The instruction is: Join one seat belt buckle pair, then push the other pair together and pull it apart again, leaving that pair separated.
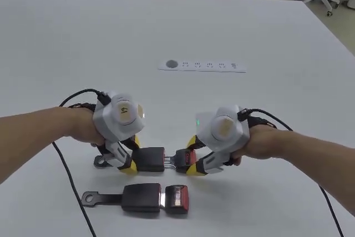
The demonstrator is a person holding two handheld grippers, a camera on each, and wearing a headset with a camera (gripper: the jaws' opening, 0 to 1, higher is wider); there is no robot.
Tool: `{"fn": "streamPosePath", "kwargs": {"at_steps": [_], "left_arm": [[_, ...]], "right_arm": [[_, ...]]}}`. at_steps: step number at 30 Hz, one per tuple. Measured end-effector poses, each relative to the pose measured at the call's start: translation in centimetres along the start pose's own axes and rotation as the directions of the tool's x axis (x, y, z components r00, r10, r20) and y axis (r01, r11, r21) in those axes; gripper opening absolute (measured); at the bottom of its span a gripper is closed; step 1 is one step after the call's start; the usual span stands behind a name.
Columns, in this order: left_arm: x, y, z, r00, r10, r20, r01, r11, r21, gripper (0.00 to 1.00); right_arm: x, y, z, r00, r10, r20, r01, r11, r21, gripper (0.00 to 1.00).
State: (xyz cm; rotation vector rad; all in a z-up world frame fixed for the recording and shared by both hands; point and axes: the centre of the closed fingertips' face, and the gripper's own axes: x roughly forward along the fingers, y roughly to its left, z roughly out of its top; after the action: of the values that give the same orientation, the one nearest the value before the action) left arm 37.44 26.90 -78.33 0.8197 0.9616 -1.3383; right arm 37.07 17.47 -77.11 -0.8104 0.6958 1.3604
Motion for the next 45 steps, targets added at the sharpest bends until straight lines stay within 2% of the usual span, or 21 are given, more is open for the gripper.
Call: {"fn": "streamPosePath", "kwargs": {"at_steps": [4,10,15,18,20,24,26,28,30,34,36,43,45], "left_arm": [[-0.38,-0.58,0.57,1.0000,0.001,0.001,-0.001,1.000,0.002,0.31],[-0.16,-0.23,0.19,0.9999,0.010,0.011,-0.010,1.000,0.000,0.31],[-0.27,-0.44,0.34,0.9994,0.016,0.031,-0.016,1.000,-0.011,0.31],[-0.37,-0.64,0.55,0.9995,0.015,0.028,-0.015,1.000,-0.007,0.31],[-0.11,-0.20,0.14,0.9995,0.015,0.026,-0.014,1.000,-0.005,0.31],[-0.35,-0.60,0.51,0.9994,0.015,0.032,-0.014,1.000,-0.003,0.31],[-0.03,-0.07,-0.04,0.9992,0.015,0.037,-0.015,1.000,-0.005,0.31],[-0.35,-0.60,0.45,0.9989,0.017,0.043,-0.017,1.000,-0.009,0.31],[-0.16,-0.21,0.13,0.9986,0.017,0.050,-0.017,1.000,-0.013,0.31],[-0.07,-0.14,0.09,0.9986,0.015,0.050,-0.014,1.000,-0.010,0.31],[-0.29,-0.48,0.43,0.9990,0.012,0.043,-0.012,1.000,-0.004,0.31],[0.14,0.17,-0.07,0.9995,0.007,0.030,-0.007,1.000,0.005,0.30],[0.19,0.25,-0.12,0.9994,0.008,0.033,-0.008,1.000,0.002,0.30]], "right_arm": [[-0.21,0.04,-0.10,1.0000,-0.004,-0.003,0.004,1.000,-0.003,0.30],[-0.12,0.04,-0.11,1.0000,-0.007,0.001,0.007,1.000,0.004,0.30],[0.01,0.13,-0.09,0.9997,-0.024,0.006,0.024,1.000,0.014,0.30],[0.20,-0.13,-0.27,0.9996,-0.026,0.009,0.026,1.000,0.014,0.30],[0.17,-0.10,-0.23,0.9996,-0.026,0.009,0.026,1.000,0.011,0.30],[0.01,0.04,-0.09,0.9996,-0.026,0.009,0.026,1.000,0.007,0.29],[0.02,0.04,-0.04,0.9997,-0.025,0.006,0.025,1.000,0.008,0.29],[-0.14,0.14,0.11,0.9997,-0.024,0.003,0.024,1.000,0.011,0.29],[0.16,-0.06,-0.09,0.9997,-0.024,-0.003,0.024,1.000,0.012,0.29],[0.13,0.01,0.12,0.9997,-0.019,-0.017,0.019,1.000,0.018,0.28],[0.18,0.00,0.10,0.9996,-0.015,-0.023,0.015,1.000,0.012,0.28],[0.65,-0.34,-0.11,0.9987,-0.004,-0.050,0.004,1.000,0.005,0.28],[-0.02,-0.01,0.31,0.9984,-0.002,-0.056,0.002,1.000,0.008,0.28]]}}
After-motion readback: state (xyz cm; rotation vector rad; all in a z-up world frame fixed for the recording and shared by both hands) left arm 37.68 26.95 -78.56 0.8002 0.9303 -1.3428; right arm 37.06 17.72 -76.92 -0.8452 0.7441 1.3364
